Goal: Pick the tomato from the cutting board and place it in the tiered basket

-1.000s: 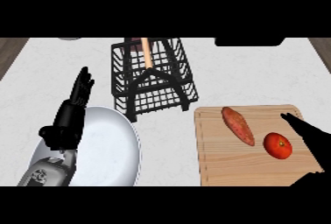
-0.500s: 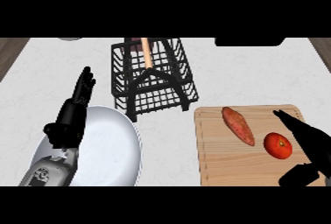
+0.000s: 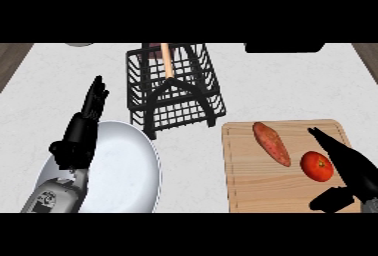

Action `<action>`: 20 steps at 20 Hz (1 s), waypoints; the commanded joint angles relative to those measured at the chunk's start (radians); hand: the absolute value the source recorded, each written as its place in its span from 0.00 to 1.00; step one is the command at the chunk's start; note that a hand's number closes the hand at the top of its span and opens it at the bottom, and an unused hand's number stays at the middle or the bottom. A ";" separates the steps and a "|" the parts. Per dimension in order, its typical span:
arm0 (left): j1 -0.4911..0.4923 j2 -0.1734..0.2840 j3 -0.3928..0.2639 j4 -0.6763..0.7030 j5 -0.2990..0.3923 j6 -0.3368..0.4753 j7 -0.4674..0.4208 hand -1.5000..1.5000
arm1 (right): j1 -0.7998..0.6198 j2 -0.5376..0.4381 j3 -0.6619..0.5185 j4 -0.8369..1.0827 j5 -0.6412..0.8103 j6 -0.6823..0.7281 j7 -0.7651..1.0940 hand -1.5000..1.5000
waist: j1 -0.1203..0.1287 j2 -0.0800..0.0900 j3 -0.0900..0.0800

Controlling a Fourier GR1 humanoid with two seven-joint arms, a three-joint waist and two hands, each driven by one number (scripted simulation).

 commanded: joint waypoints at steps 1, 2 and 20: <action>0.019 -0.084 -0.028 0.088 -0.009 0.009 -0.048 0.50 | -0.036 0.037 -0.026 0.080 0.019 -0.075 -0.042 1.00 | -0.003 0.013 -0.014; 0.020 -0.024 0.006 -0.015 0.012 -0.014 0.055 0.50 | 0.030 0.046 0.012 -0.002 0.070 -0.104 -0.029 1.00 | -0.003 0.009 -0.014; -0.015 -0.042 -0.058 0.016 0.008 -0.025 0.042 0.50 | -0.238 0.398 0.678 0.108 0.630 0.087 0.393 1.00 | 0.074 0.011 -0.022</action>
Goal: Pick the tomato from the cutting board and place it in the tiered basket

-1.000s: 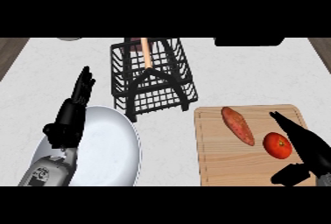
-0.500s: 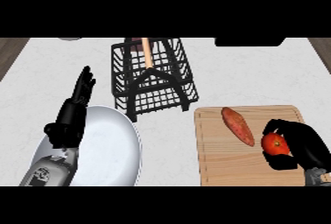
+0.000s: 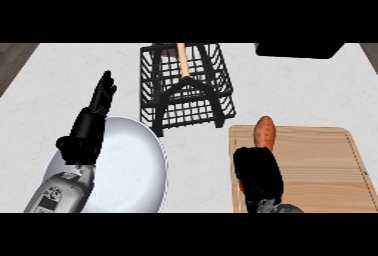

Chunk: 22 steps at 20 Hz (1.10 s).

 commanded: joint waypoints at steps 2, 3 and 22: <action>0.005 -0.051 -0.040 0.043 0.002 0.003 0.019 0.50 | -0.143 0.139 0.238 0.045 0.050 0.121 0.283 1.00 | 0.009 0.012 0.001; 0.019 -0.028 -0.031 0.020 0.016 -0.015 0.030 0.50 | -0.138 0.140 0.292 0.032 0.047 0.116 0.364 1.00 | 0.006 0.006 0.002; 0.052 -0.013 -0.027 0.039 0.034 0.015 0.014 0.50 | -0.660 0.143 0.160 -0.206 -0.168 0.224 0.740 1.00 | -0.029 -0.013 -0.003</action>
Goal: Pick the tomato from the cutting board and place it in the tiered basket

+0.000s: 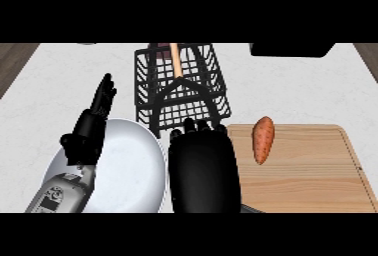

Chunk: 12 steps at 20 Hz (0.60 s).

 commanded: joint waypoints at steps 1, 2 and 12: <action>0.037 -0.032 -0.018 0.024 0.015 -0.002 -0.004 0.50 | -0.116 0.022 -0.068 -0.016 -0.067 0.122 0.246 1.00 | -0.009 0.004 -0.011; 0.042 -0.024 -0.020 0.028 0.001 0.007 0.003 0.50 | -0.141 0.022 -0.083 -0.036 -0.087 0.131 0.249 1.00 | -0.010 0.000 -0.011; 0.019 -0.019 -0.014 0.040 0.041 -0.027 -0.020 0.50 | -0.446 0.022 -0.272 0.199 -0.285 -0.029 0.305 1.00 | 0.019 0.016 -0.011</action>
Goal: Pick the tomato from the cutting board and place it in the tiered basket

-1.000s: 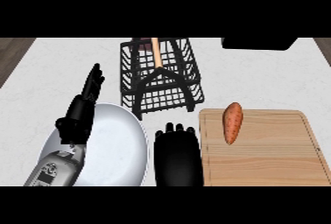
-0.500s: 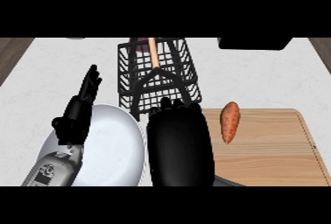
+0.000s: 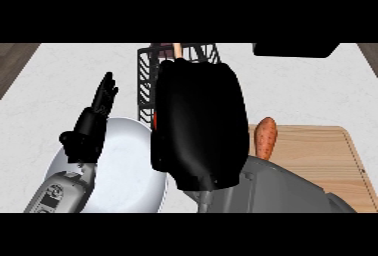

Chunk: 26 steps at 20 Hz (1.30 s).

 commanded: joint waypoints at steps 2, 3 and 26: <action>0.020 -0.035 -0.028 0.034 0.002 -0.006 -0.011 0.50 | -0.191 0.018 -0.071 0.162 -0.071 -0.033 0.243 1.00 | 0.005 0.010 -0.009; 0.014 -0.036 -0.015 0.025 0.004 0.005 -0.006 0.50 | -0.212 0.018 -0.061 0.185 -0.090 -0.033 0.255 1.00 | 0.002 0.009 -0.008; 0.016 -0.021 -0.009 0.037 0.005 0.017 -0.019 0.50 | -0.261 0.018 -0.266 0.597 -0.108 -0.379 0.050 0.00 | -0.023 0.020 -0.004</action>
